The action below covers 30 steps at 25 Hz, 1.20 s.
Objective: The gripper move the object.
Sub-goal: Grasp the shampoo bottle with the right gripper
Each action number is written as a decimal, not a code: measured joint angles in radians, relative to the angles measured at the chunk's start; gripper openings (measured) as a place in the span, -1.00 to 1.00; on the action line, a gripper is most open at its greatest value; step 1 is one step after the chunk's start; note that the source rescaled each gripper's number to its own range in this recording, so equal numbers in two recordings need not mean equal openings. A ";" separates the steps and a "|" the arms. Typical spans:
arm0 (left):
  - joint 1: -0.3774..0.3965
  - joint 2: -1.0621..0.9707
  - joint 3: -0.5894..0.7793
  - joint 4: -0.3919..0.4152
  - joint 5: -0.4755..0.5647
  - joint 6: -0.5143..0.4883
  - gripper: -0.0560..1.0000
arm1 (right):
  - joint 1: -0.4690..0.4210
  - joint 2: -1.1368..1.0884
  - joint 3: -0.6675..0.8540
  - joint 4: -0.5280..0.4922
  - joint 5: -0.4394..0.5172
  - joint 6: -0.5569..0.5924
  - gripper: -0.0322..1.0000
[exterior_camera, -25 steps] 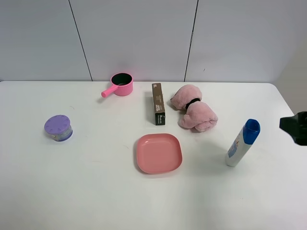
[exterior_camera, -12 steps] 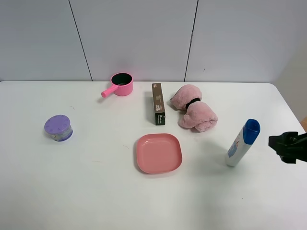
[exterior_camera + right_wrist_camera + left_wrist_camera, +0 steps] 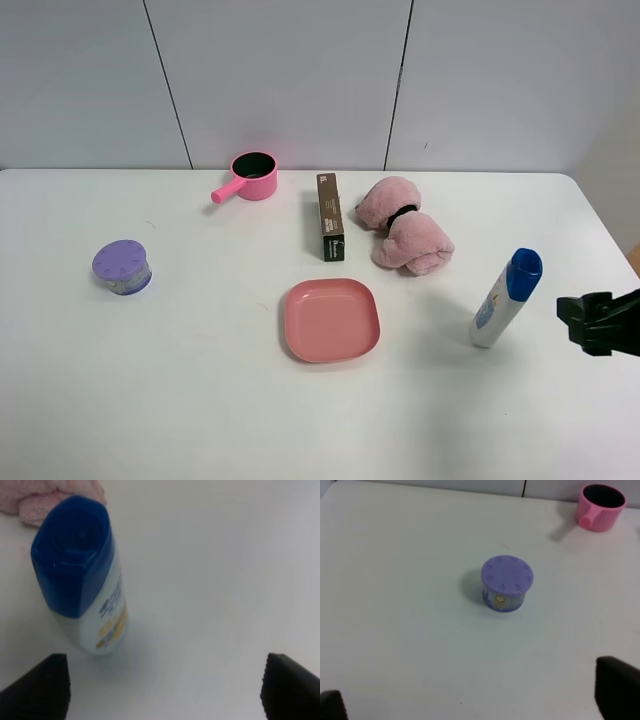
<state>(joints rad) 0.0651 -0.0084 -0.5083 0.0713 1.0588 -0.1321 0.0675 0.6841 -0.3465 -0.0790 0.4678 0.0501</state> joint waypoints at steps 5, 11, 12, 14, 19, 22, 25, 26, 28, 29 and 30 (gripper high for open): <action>0.000 0.000 0.000 0.000 0.000 0.000 1.00 | 0.000 0.000 0.009 0.000 -0.012 -0.010 0.44; 0.000 0.000 0.000 0.000 0.000 0.000 1.00 | 0.000 0.080 0.063 0.000 -0.033 0.031 0.78; 0.000 0.000 0.000 0.000 0.000 0.000 1.00 | 0.000 0.111 0.068 0.000 -0.051 0.038 0.87; 0.000 0.000 0.000 0.000 0.000 0.000 1.00 | 0.000 0.170 0.070 0.000 -0.092 0.056 0.95; 0.000 0.000 0.000 0.000 0.000 0.000 1.00 | 0.000 0.316 0.070 0.000 -0.212 0.069 1.00; 0.000 0.000 0.000 0.000 0.000 0.000 1.00 | 0.000 0.380 0.070 0.000 -0.265 0.074 1.00; 0.000 0.000 0.000 0.000 0.000 0.000 1.00 | 0.000 0.414 0.070 0.000 -0.318 0.074 1.00; 0.000 0.000 0.000 0.000 0.000 0.000 1.00 | 0.000 0.420 0.071 0.000 -0.338 0.073 1.00; 0.000 0.000 0.000 0.000 0.000 0.000 1.00 | 0.000 0.422 0.071 0.000 -0.379 0.060 1.00; 0.000 0.000 0.000 0.000 0.000 0.000 1.00 | 0.000 0.422 0.071 0.000 -0.402 0.052 1.00; 0.000 0.000 0.000 0.000 0.000 0.000 1.00 | 0.000 0.425 0.071 0.000 -0.423 0.045 1.00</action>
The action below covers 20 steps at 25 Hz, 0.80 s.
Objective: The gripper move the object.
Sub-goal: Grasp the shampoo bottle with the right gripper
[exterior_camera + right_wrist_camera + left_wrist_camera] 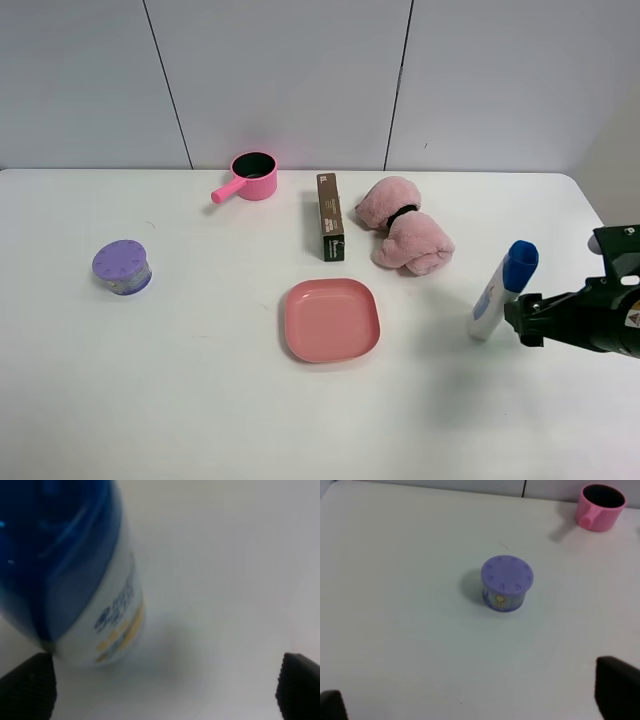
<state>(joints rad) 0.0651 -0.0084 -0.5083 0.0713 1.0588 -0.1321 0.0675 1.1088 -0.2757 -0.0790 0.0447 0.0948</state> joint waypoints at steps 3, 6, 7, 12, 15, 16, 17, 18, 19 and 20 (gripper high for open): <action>0.000 0.000 0.000 0.000 0.000 0.000 1.00 | 0.000 0.009 0.000 0.000 -0.036 -0.031 1.00; 0.000 0.000 0.000 0.000 0.000 0.000 1.00 | 0.000 0.023 0.000 0.000 -0.060 -0.054 1.00; 0.000 0.000 0.000 0.000 0.000 0.000 1.00 | 0.000 0.031 0.000 0.000 -0.065 -0.057 1.00; 0.000 0.000 0.000 0.000 0.000 0.000 1.00 | 0.000 0.092 0.000 0.000 -0.088 -0.063 1.00; 0.000 0.000 0.000 0.000 0.000 0.000 1.00 | 0.000 0.123 0.000 0.000 -0.103 -0.063 1.00; 0.000 0.000 0.000 0.000 0.000 0.000 1.00 | 0.000 0.125 0.001 0.000 -0.113 -0.063 1.00; 0.000 0.000 0.000 0.000 0.000 0.000 1.00 | 0.000 0.125 0.001 0.000 -0.129 -0.063 1.00; 0.000 0.000 0.000 0.000 0.000 0.000 1.00 | 0.000 0.125 0.001 0.000 -0.148 -0.063 1.00; 0.000 0.000 0.000 0.000 0.000 0.000 1.00 | 0.004 0.126 0.001 0.000 -0.167 -0.063 1.00; 0.000 0.000 0.000 0.000 0.000 0.000 1.00 | 0.009 0.127 0.001 0.000 -0.187 -0.063 1.00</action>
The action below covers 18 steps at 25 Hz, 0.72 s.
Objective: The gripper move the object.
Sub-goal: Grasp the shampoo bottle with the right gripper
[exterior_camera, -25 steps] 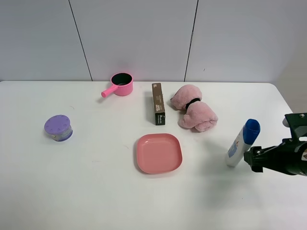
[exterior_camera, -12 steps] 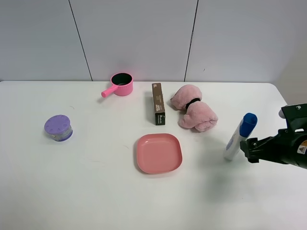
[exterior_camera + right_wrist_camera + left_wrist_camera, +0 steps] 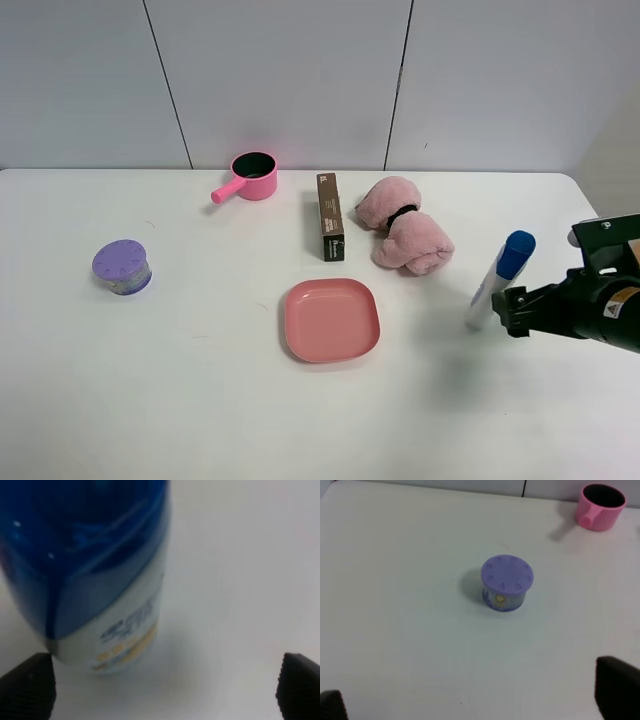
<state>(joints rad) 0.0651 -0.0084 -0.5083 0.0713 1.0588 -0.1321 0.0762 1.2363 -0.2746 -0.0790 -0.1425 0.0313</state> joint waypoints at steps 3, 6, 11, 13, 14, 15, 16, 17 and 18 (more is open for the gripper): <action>0.000 0.000 0.000 0.000 0.000 0.000 1.00 | 0.037 0.011 0.000 0.000 -0.054 0.000 1.00; 0.000 0.000 0.000 0.000 0.000 0.000 1.00 | 0.085 0.024 0.000 -0.008 -0.109 0.000 1.00; 0.000 0.000 0.000 -0.001 0.000 0.000 1.00 | 0.108 0.075 0.000 -0.018 -0.204 -0.008 1.00; 0.000 0.000 0.000 -0.001 0.000 0.000 1.00 | 0.108 0.093 0.000 -0.018 -0.222 -0.017 1.00; 0.000 0.000 0.000 -0.001 0.000 0.000 1.00 | 0.108 0.100 0.000 -0.018 -0.229 -0.020 1.00; 0.000 0.000 0.000 -0.001 0.000 0.000 1.00 | 0.108 0.109 0.000 -0.016 -0.238 -0.026 1.00; 0.000 0.000 0.000 -0.002 0.000 0.000 1.00 | 0.108 0.117 0.000 -0.010 -0.246 -0.031 1.00; 0.000 0.000 0.000 -0.002 0.000 0.000 1.00 | 0.108 0.124 0.000 0.004 -0.251 -0.039 1.00; 0.000 0.000 0.000 -0.002 0.000 0.000 1.00 | 0.108 0.128 0.000 0.029 -0.260 -0.053 1.00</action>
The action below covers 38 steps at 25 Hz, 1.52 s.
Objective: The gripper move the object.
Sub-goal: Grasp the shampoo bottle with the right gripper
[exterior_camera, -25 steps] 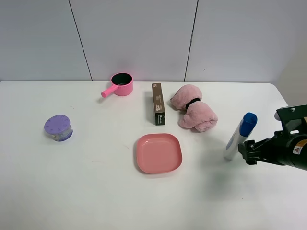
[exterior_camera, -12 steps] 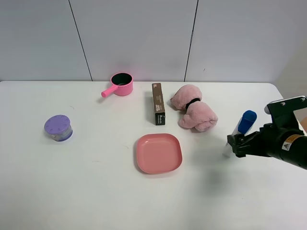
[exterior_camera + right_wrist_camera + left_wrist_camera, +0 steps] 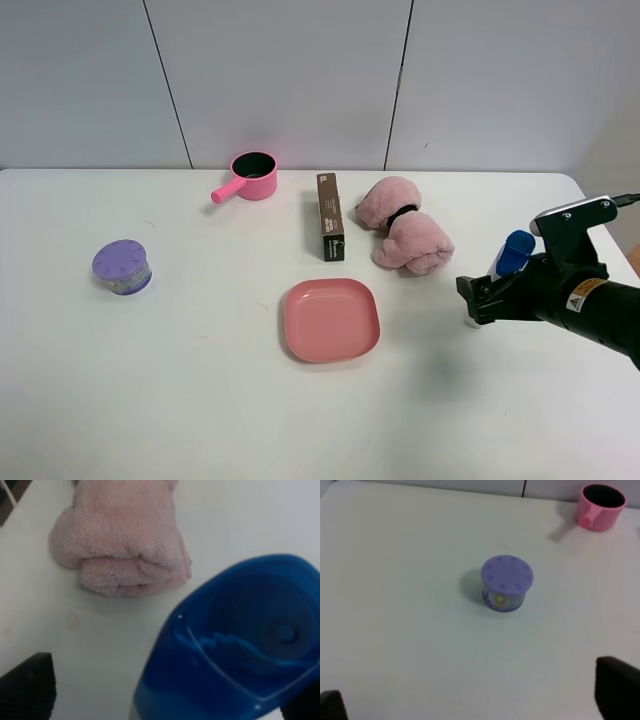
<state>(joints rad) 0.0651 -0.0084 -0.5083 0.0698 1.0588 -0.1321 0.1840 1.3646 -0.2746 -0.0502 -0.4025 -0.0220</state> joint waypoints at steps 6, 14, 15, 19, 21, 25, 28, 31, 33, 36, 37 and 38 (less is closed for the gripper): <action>0.000 0.000 0.000 0.000 0.000 0.000 1.00 | 0.000 0.009 0.000 0.251 -0.051 -0.161 1.00; 0.000 0.000 0.000 0.000 0.000 0.000 1.00 | 0.000 0.009 0.000 0.387 -0.058 -0.262 1.00; 0.000 0.000 0.000 0.000 0.000 0.000 1.00 | 0.000 0.009 0.000 0.390 -0.057 -0.262 1.00; 0.000 0.000 0.000 0.000 0.000 0.000 1.00 | 0.000 0.009 0.000 0.391 -0.033 -0.262 0.99; 0.000 0.000 0.000 0.000 0.000 0.000 1.00 | 0.000 0.009 0.000 0.391 -0.020 -0.263 0.99; 0.000 0.000 0.000 0.000 0.000 0.000 1.00 | 0.000 0.009 0.000 0.391 -0.011 -0.263 0.99; 0.000 0.000 0.000 0.000 0.000 0.000 1.00 | 0.000 0.009 0.000 0.391 -0.010 -0.263 0.98; 0.000 0.000 0.000 0.000 0.000 0.000 1.00 | 0.000 0.009 0.000 0.392 -0.004 -0.263 0.81; 0.000 0.000 0.000 0.000 0.000 0.000 1.00 | 0.000 0.009 0.000 0.392 0.006 -0.263 0.53; 0.000 0.000 0.000 0.000 0.000 0.000 1.00 | 0.004 0.009 0.000 0.392 0.022 -0.263 0.09; 0.000 0.000 0.000 0.000 0.000 0.000 1.00 | 0.004 0.009 0.000 0.392 0.023 -0.263 -0.04; 0.000 0.000 0.000 0.000 0.000 0.000 1.00 | 0.004 0.009 0.000 0.392 0.023 -0.263 -0.16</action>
<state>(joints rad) 0.0651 -0.0084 -0.5083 0.0698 1.0588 -0.1321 0.1876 1.3734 -0.2746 0.3421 -0.3796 -0.2848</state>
